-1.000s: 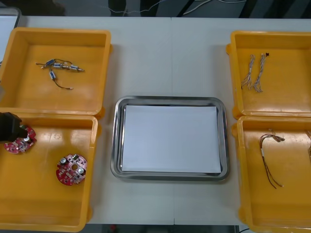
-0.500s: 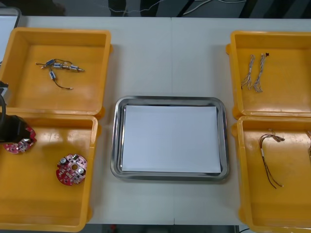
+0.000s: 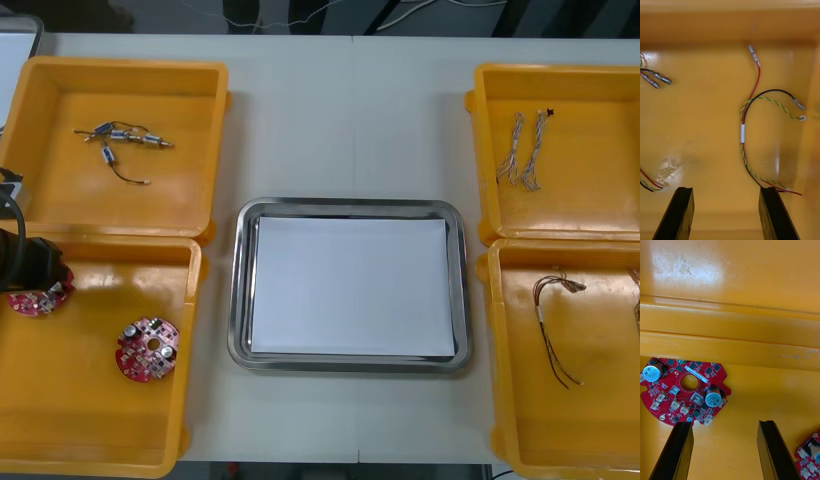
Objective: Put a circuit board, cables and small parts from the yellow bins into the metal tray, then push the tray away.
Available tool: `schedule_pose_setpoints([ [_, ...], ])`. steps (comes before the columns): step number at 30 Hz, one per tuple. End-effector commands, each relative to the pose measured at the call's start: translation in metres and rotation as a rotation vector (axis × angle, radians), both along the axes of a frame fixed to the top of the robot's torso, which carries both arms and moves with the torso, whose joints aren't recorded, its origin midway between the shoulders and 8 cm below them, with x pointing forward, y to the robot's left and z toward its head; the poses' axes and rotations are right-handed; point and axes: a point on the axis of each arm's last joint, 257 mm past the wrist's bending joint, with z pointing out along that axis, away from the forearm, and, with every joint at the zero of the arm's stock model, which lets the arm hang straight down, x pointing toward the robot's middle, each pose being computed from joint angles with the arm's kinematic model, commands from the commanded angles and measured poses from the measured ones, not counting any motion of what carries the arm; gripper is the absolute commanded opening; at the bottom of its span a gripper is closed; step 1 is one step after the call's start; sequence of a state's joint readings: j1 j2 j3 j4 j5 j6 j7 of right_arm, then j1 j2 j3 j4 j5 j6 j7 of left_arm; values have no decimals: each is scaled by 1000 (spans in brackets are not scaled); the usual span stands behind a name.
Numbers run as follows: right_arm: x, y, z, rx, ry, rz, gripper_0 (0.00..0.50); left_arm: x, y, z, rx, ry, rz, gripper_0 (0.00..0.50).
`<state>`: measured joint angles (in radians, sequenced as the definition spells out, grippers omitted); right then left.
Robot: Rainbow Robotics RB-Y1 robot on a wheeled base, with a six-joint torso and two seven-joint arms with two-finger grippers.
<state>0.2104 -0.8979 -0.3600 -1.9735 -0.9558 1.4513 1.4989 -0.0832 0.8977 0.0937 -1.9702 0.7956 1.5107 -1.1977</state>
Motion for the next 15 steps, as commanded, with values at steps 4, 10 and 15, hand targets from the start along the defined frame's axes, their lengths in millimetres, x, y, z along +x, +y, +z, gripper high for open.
schedule_pose_setpoints([
  [4, 20, -15, 6, -54, 4, 84, 500, 7, 18, -4, 94, -12, -74, 500],
  [10, 29, -7, 1, -76, -5, 118, 500, 5, 22, -14, 106, 7, -72, 500],
  [15, 35, -4, -7, -86, -18, 130, 500, 7, 23, -20, 103, 7, -70, 500],
])
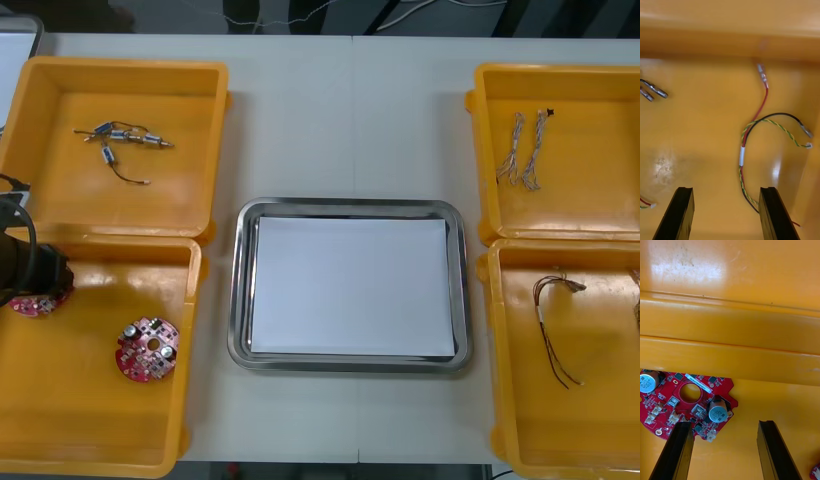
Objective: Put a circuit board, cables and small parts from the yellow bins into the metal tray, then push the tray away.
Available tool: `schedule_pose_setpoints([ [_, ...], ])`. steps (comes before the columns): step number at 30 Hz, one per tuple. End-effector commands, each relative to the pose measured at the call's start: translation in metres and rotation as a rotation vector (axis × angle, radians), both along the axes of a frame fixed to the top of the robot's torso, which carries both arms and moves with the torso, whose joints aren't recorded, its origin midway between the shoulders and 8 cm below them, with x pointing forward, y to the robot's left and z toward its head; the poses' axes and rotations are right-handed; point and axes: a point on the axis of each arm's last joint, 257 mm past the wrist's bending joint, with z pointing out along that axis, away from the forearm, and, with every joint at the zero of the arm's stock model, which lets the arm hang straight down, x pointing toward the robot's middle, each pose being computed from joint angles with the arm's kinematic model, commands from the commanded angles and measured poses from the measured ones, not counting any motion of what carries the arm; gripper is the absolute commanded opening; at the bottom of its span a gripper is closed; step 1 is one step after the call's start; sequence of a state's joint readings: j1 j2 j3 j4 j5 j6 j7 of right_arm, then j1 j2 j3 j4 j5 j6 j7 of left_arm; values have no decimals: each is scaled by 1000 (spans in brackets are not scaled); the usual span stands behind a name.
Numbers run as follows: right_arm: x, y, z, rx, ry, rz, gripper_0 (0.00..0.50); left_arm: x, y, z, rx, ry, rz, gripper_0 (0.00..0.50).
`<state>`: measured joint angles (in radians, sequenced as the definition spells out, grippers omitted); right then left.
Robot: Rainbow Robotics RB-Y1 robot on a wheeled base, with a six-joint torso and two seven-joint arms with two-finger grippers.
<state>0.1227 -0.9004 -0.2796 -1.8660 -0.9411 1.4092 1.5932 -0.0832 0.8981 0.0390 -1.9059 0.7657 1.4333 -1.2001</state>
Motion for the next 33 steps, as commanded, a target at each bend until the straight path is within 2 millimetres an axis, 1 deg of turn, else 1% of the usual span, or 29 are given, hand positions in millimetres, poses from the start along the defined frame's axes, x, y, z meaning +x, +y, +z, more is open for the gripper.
schedule_pose_setpoints([
  [1, 12, -6, 6, -63, -20, 51, 500, 1, 17, 1, 94, 4, -82, 500],
  [3, 12, -10, 1, -55, -14, 38, 500, 3, 18, -3, 97, 2, -83, 500],
  [8, 13, -14, -8, -48, -7, 28, 500, 2, 19, -8, 105, 7, -85, 500],
  [12, 14, -18, -9, -42, -3, 15, 500, 3, 20, -11, 106, 7, -85, 500],
  [19, 28, -23, -1, -34, -21, -5, 500, 4, 20, -16, 117, 4, -92, 500],
  [24, 34, -30, 2, -41, -29, -20, 500, 3, 20, -17, 119, 6, -92, 500],
  [26, 35, -29, 2, -37, -29, -23, 500, 4, 19, -17, 117, 6, -92, 500],
  [27, 35, -28, 2, -35, -28, -24, 500, 4, 18, -17, 117, 6, -94, 479],
  [28, 35, -27, 1, -33, -27, -22, 500, 3, 19, -18, 117, 9, -93, 434],
  [29, 34, -27, 1, -35, -26, -19, 500, 3, 19, -18, 119, 9, -94, 299],
  [30, 35, -28, 1, -39, -27, -17, 500, 3, 19, -18, 119, 9, -94, 206],
  [31, 34, -28, 1, -40, -26, -17, 500, 3, 19, -18, 119, 9, -94, 172],
  [32, 34, -29, 0, -40, -26, -21, 500, 3, 19, -18, 120, 9, -95, 125],
  [33, 34, -31, -1, -37, -22, -25, 500, 3, 19, -18, 119, 10, -95, 110],
])
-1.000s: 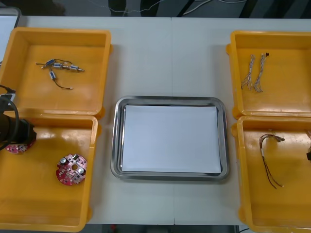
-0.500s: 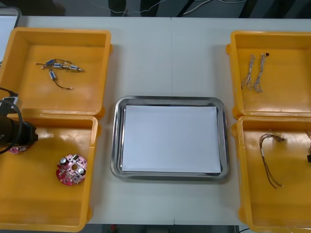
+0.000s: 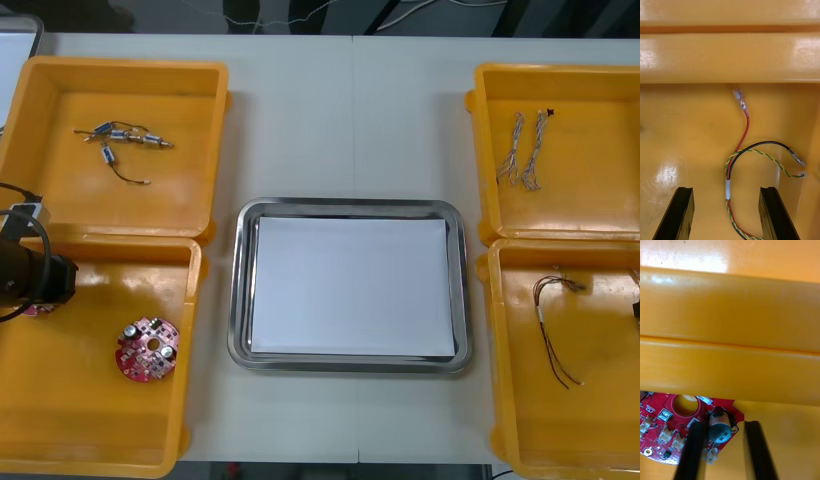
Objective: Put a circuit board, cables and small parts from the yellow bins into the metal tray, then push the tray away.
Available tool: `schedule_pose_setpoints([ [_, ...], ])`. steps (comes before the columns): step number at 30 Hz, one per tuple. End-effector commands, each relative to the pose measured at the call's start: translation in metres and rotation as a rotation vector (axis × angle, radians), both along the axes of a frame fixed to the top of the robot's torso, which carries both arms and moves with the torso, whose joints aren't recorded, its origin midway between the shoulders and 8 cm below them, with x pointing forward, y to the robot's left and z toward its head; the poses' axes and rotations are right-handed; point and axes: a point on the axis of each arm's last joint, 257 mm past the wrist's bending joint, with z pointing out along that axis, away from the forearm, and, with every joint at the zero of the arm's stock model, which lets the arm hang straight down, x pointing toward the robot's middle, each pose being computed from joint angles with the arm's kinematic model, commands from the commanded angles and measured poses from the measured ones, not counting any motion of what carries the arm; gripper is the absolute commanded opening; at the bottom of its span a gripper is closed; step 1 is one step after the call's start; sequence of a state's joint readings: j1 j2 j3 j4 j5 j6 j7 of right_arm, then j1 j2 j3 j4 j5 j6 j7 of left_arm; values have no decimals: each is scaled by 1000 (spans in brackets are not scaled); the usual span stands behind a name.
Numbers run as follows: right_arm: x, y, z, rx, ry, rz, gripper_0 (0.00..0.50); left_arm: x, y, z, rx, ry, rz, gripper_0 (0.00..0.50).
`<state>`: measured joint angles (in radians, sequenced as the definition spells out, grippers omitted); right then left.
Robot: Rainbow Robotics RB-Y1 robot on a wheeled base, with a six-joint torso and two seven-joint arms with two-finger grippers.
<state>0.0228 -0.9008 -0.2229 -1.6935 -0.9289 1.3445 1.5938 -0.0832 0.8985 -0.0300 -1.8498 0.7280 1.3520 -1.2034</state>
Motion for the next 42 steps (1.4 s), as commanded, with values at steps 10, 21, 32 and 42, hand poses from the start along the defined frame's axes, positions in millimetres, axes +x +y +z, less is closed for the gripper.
schedule_pose_setpoints([
  [10, 9, -15, -3, -62, -11, 29, 500, -2, 15, 5, 96, 10, -95, 0],
  [21, 12, -14, -24, -60, -17, 25, 500, -11, 15, 12, 112, 22, -130, 0],
  [32, 0, -15, -33, -46, 15, 14, 500, -42, 4, 18, 97, 32, -172, 0],
  [42, -4, -6, -43, -24, 24, 8, 500, -71, -14, 11, 81, 32, -207, 0],
])
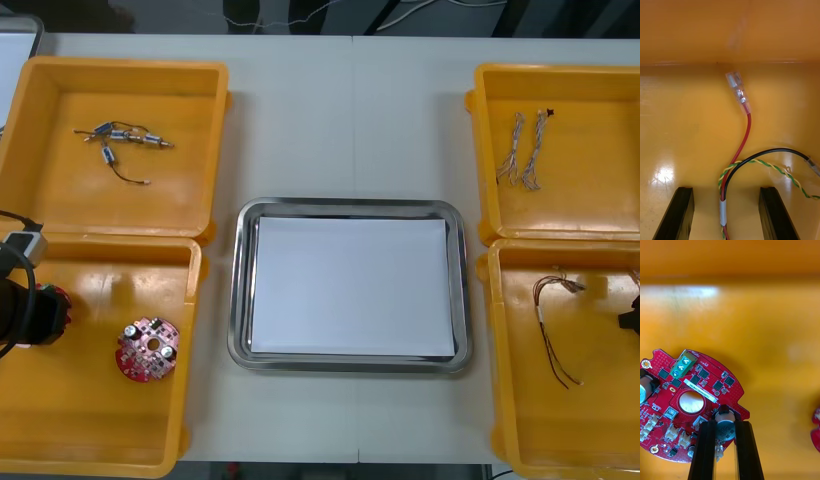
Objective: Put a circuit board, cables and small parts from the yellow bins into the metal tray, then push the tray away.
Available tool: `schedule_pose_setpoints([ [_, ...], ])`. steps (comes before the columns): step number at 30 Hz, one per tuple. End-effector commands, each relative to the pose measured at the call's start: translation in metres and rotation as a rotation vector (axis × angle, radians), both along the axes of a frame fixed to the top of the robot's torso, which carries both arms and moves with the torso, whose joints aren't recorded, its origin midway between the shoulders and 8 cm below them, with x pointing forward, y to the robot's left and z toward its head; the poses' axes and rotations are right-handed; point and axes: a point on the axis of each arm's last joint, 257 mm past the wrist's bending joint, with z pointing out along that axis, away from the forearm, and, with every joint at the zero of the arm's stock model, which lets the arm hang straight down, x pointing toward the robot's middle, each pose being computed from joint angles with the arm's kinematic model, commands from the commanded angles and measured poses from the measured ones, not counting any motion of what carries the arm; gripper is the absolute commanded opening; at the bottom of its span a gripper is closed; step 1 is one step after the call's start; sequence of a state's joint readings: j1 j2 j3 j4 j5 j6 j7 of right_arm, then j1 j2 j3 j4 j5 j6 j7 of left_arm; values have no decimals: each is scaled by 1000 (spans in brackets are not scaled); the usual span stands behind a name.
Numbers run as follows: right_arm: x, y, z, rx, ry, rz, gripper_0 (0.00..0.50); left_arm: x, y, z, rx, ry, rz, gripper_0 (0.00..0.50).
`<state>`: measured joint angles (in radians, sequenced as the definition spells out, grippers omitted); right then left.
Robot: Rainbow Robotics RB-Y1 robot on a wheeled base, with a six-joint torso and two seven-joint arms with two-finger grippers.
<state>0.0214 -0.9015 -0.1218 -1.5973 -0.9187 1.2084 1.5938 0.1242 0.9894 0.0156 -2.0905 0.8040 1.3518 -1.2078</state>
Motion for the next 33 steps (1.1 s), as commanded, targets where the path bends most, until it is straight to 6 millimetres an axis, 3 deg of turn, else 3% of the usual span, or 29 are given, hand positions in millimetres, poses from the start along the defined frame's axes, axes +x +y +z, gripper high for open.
schedule_pose_setpoints([
  [1, -7, -2, -7, -21, 23, 21, 500, -13, 4, 6, 53, -13, -91, 0],
  [4, -9, -1, -10, -16, 26, 18, 500, -18, -2, 2, 38, -23, -101, 0],
  [5, -10, -1, -11, -17, 29, 23, 424, -19, -5, -1, 29, -24, -104, 0],
  [6, -12, -1, -13, -15, 33, 21, 253, -20, -8, -4, 22, -29, -110, 0],
  [7, -12, 0, -14, -14, 33, 23, 169, -20, -9, -5, 19, -31, -112, 0],
  [9, -15, -1, -16, -13, 34, 22, 58, -22, -15, -11, 8, -31, -119, 0],
  [11, -17, -1, -18, -10, 32, 18, 0, -22, -18, -14, 7, -32, -124, 0],
  [15, -16, -1, -19, -8, 22, 17, 0, -21, -26, -20, 2, -45, -136, 0],
  [20, -13, -4, -4, -2, 7, 11, 0, -23, -30, -26, -3, -41, -138, 0],
  [33, -27, -4, 80, -24, 11, 27, 0, -25, -28, -30, 10, -38, -138, 1],
])
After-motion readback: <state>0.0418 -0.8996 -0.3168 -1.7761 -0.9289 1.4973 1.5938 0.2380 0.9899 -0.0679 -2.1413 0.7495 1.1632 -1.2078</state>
